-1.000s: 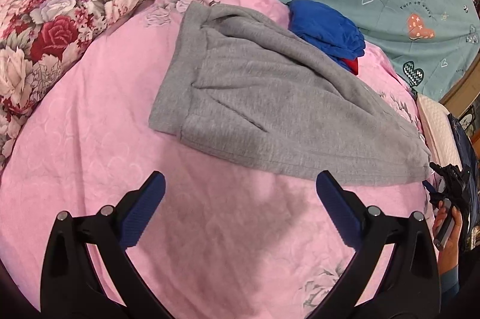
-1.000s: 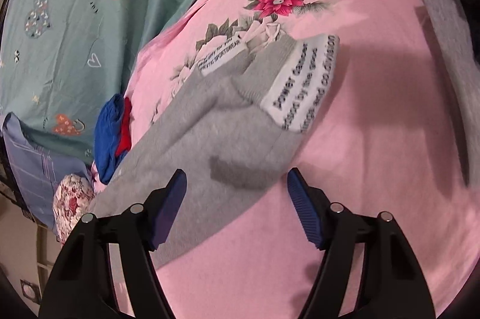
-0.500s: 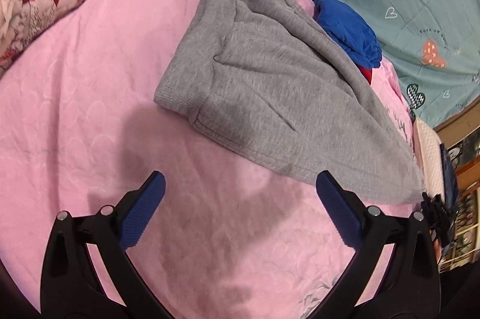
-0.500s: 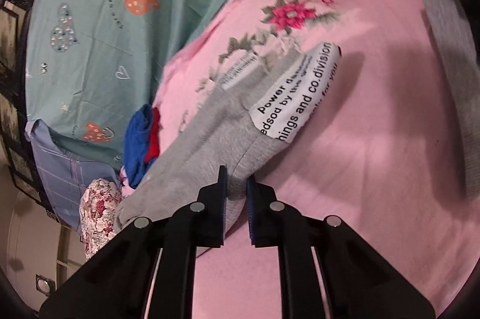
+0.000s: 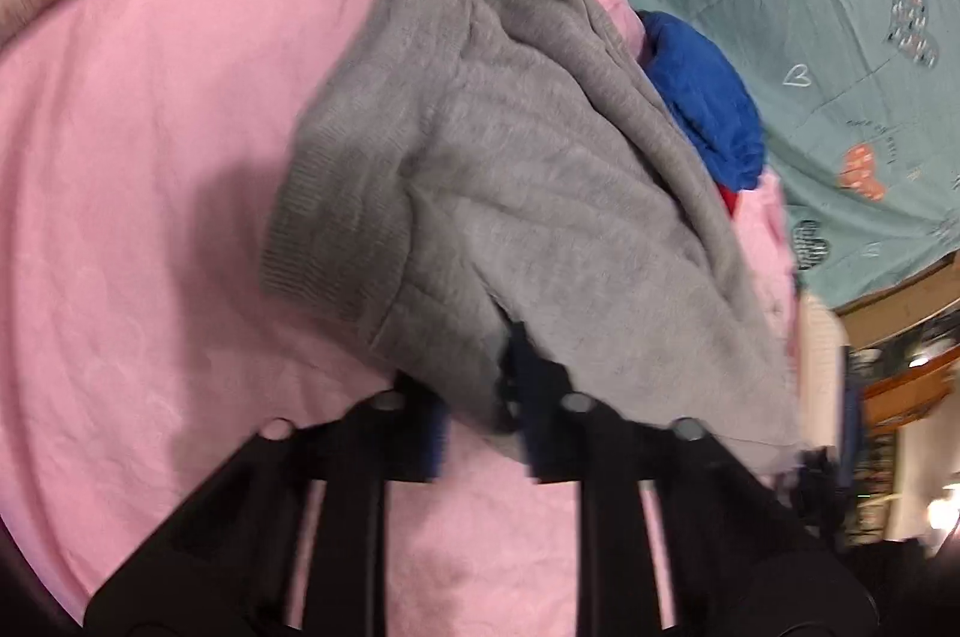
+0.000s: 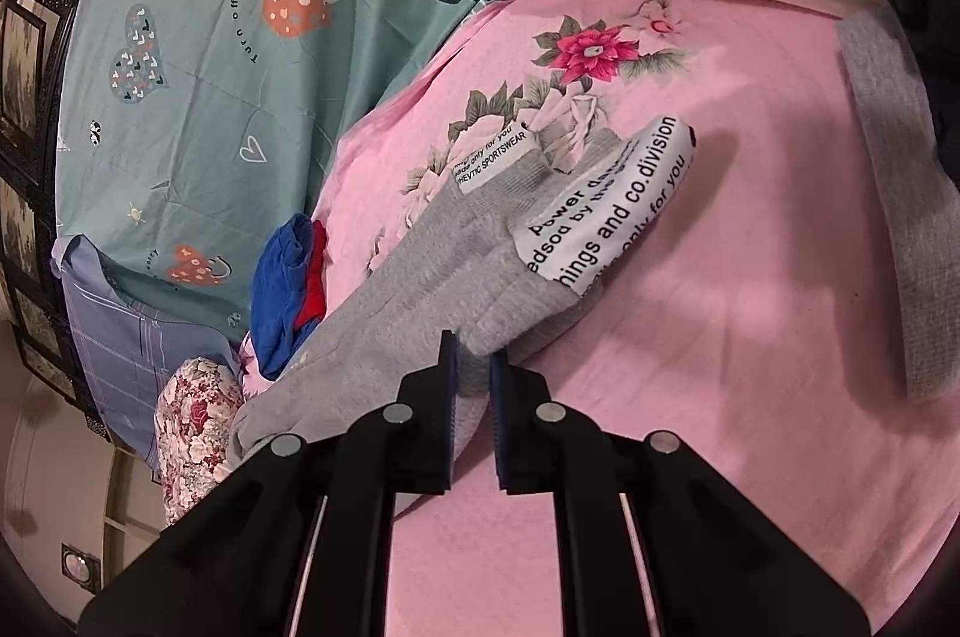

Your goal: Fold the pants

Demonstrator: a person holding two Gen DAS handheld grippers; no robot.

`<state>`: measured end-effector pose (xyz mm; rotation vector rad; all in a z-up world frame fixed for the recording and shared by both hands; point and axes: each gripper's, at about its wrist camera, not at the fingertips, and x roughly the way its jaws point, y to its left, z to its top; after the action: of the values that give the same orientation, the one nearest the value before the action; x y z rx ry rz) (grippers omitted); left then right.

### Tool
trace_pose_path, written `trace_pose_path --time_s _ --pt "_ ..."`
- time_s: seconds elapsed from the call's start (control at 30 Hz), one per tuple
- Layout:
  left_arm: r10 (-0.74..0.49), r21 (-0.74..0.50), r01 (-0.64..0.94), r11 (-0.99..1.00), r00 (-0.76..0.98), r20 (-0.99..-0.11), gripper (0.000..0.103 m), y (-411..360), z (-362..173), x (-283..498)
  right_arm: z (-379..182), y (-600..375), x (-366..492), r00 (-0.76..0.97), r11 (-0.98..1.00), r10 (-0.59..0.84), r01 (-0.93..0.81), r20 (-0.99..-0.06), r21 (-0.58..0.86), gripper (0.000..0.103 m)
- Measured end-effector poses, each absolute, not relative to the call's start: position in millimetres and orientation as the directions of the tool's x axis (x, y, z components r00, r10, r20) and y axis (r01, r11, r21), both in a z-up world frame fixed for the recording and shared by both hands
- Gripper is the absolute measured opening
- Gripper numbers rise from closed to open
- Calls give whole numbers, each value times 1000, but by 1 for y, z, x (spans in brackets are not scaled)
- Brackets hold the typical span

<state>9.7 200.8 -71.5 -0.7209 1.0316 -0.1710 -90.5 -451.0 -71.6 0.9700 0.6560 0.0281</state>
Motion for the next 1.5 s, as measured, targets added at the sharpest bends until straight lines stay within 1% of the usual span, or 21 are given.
trace_pose_path --time_s 0.1,0.2,0.33,0.43,0.5,0.57,0.63,0.67,0.7,0.73,0.77,0.8,0.83,0.87,0.93,0.97,1.03,1.1,1.17,1.3,1.5 --pt "-471 -645 -162 747 556 -685 9 207 -57 3 -62 -447 -94 816 592 305 241 -491 769 9" --pt "-467 -641 -105 760 597 -652 9 210 -24 -7 -45 -444 -105 828 607 312 204 -466 768 9" --pt "-454 -617 -52 785 629 -631 9 220 14 -27 -23 -436 -132 830 622 337 158 -444 767 8" --pt "-457 -605 -23 796 632 -626 9 230 26 -47 -9 -421 -170 825 659 350 120 -444 743 8" --pt "-432 -561 -15 828 622 -653 9 231 23 -61 -12 -414 -192 808 668 359 127 -467 733 8" --pt "-406 -515 -21 857 587 -700 10 235 4 -71 -30 -405 -207 749 698 363 176 -554 695 9" --pt "-375 -469 -46 882 534 -758 14 239 -22 -76 -59 -399 -216 628 723 378 258 -681 640 12" --pt "-344 -435 -72 898 502 -794 21 242 -38 -79 -70 -400 -221 591 706 395 294 -703 644 14" --pt "-312 -405 -96 910 485 -817 33 244 -48 -81 -76 -404 -227 572 690 403 324 -715 647 14" --pt "-284 -380 -113 918 482 -829 40 249 -53 -85 -72 -411 -233 583 690 376 343 -721 637 15" --pt "-270 -371 -119 921 494 -827 52 255 -54 -91 -63 -417 -236 606 693 357 339 -711 637 16" --pt "-257 -363 -120 924 508 -822 56 260 -50 -96 -50 -423 -237 638 689 352 318 -684 651 18" --pt "-233 -341 -122 932 521 -821 56 264 -44 -100 -39 -428 -236 664 684 346 304 -663 663 25" --pt "-179 -292 -132 947 538 -824 56 268 -35 -106 -23 -433 -229 696 689 324 291 -640 664 40" --pt "-111 -231 -143 963 567 -816 59 275 -18 -113 -3 -436 -207 729 729 286 255 -622 635 52" --pt "-93 -218 -147 965 585 -806 61 280 -9 -114 4 -434 -188 734 756 280 228 -618 614 52" --pt "-65 -200 -153 968 616 -785 63 285 9 -113 2 -435 -146 730 755 300 211 -614 621 52" --pt "-43 -185 -158 970 638 -769 68 285 24 -107 -12 -443 -108 725 740 291 244 -625 627 52" --pt "-27 -157 -145 977 643 -765 69 277 34 -96 -33 -456 -73 712 716 279 293 -645 633 52" --pt "6 -89 -116 989 640 -769 71 259 40 -71 -73 -483 -24 700 633 261 396 -664 666 52" --pt "24 -53 -106 993 616 -787 71 242 34 -31 -94 -496 23 712 613 269 392 -648 686 52"
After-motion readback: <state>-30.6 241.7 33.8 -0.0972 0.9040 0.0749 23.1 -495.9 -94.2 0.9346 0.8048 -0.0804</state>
